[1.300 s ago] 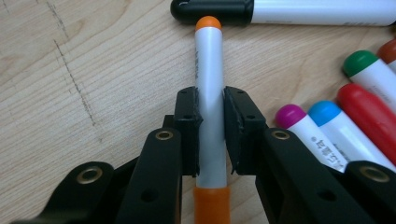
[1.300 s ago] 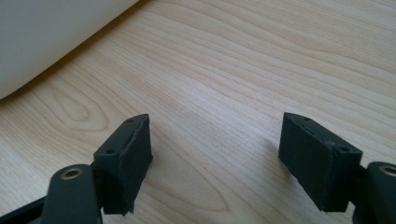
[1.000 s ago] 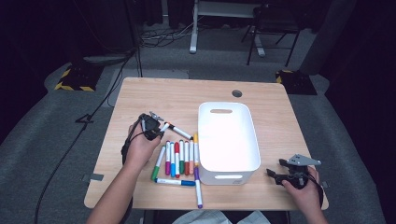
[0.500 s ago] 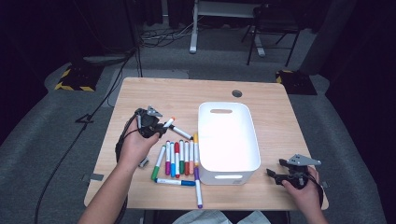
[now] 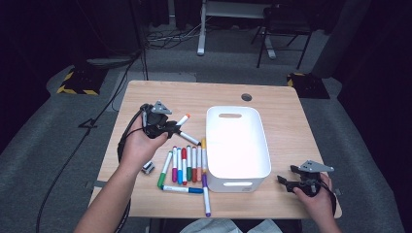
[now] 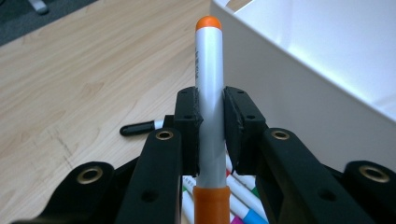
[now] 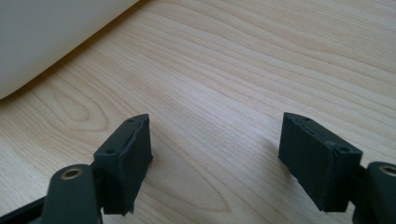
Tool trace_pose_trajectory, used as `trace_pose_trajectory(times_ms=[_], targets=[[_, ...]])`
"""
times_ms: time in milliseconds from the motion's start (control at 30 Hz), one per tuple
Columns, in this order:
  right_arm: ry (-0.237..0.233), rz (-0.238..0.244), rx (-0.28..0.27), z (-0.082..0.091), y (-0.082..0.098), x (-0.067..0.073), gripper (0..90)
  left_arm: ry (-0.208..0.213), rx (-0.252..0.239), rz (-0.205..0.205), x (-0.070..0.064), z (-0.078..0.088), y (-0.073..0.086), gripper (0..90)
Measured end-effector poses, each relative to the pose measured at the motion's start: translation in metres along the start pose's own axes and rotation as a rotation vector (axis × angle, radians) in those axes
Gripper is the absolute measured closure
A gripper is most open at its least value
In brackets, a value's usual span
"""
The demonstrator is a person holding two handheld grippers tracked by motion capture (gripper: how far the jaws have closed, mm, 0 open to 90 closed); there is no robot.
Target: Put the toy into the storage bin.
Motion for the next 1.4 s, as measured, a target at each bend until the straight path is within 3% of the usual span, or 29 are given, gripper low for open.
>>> trace_pose_trajectory(times_ms=[167,233,433,500,533,567,633,800,900,933,967,1067,1233,1400], targets=[[0.001,0.001,0.001,0.0,0.0,0.0,25.8,0.049,-0.027,-0.038,-0.008,0.007,-0.015,76.2],[0.001,0.001,0.001,0.0,0.0,0.0,25.8,0.064,-0.032,-0.035,-0.009,0.008,-0.018,76.2],[0.001,0.001,0.001,0.0,0.0,0.0,25.8,0.186,-0.07,-0.097,-0.022,0.009,-0.035,76.2],[0.001,0.001,0.001,0.0,0.0,0.0,25.7,0.187,-0.081,-0.115,-0.023,0.009,-0.037,76.2],[0.001,0.001,0.001,0.0,0.0,0.0,25.8,0.215,-0.084,-0.13,-0.028,0.008,-0.042,76.2],[0.0,0.0,0.0,0.0,0.0,0.0,25.8,0.215,-0.084,-0.13,-0.028,0.008,-0.042,76.2],[0.001,0.001,0.0,0.0,0.0,0.0,25.7,0.272,-0.1,-0.166,-0.036,0.007,-0.048,76.2],[0.001,0.001,0.001,0.0,0.0,0.0,25.8,0.366,-0.125,-0.202,-0.05,0.003,-0.058,76.2],[0.0,0.0,0.0,0.0,0.0,0.0,25.8,0.382,-0.128,-0.227,-0.055,0.001,-0.063,76.2],[0.0,0.0,0.0,0.0,0.0,0.0,25.7,0.402,-0.127,-0.257,-0.06,-0.001,-0.067,76.2],[0.0,0.0,0.0,0.0,0.0,0.0,25.8,0.416,-0.133,-0.254,-0.063,-0.002,-0.068,76.2],[0.001,0.0,0.0,0.0,0.0,0.0,25.7,0.432,-0.124,-0.309,-0.068,-0.007,-0.073,76.2],[0.0,0.0,0.0,0.0,0.0,0.0,25.8,0.476,-0.13,-0.329,-0.082,-0.018,-0.079,76.2],[0.0,-0.003,-0.001,0.0,0.0,0.0,25.8,0.493,-0.129,-0.33,-0.09,-0.03,-0.08,76.2]])
Point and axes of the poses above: each handheld gripper's, and its own axes: z roughly backward along the jaws, y roughly out of its underside, x roughly to its left, the point moved 1 cm from there along -z, roughly forward along the jaws, and after that the axes turned 1 degree about -z, right-handed, at the moved point
